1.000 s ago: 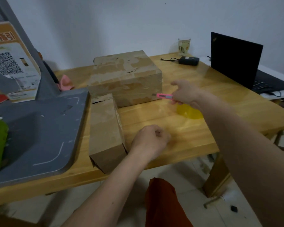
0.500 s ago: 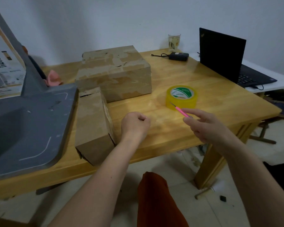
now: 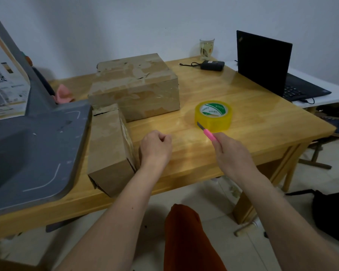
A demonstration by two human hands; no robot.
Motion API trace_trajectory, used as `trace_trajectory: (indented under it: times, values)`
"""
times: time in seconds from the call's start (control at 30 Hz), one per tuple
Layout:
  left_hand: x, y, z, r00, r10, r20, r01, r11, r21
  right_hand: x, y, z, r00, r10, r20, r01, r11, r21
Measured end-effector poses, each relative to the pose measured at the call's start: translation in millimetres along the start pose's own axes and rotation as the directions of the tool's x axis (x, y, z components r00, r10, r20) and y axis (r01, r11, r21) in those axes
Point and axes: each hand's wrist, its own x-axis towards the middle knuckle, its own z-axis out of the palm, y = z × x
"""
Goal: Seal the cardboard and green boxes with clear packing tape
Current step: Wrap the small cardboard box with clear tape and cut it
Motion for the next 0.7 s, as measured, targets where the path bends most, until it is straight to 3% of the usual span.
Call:
trace_trajectory:
  times: [0.1,0.23,0.7]
  values:
    - [0,-1,-1,1.000,0.004,0.007,-0.004,1.000,-0.020,1,-4,0,1.000,0.021,-0.016,-0.023,0.995,-0.101]
    - [0,-4,-2,1.000,-0.005,0.024,0.007,0.998,-0.062,5,-5,5,0.997,0.049,-0.062,-0.053,0.996,-0.066]
    - [-8,2,0,0.998,0.020,0.062,-0.019,1.000,-0.018,17,-17,21,0.996,-0.056,-0.072,0.041,0.981,-0.191]
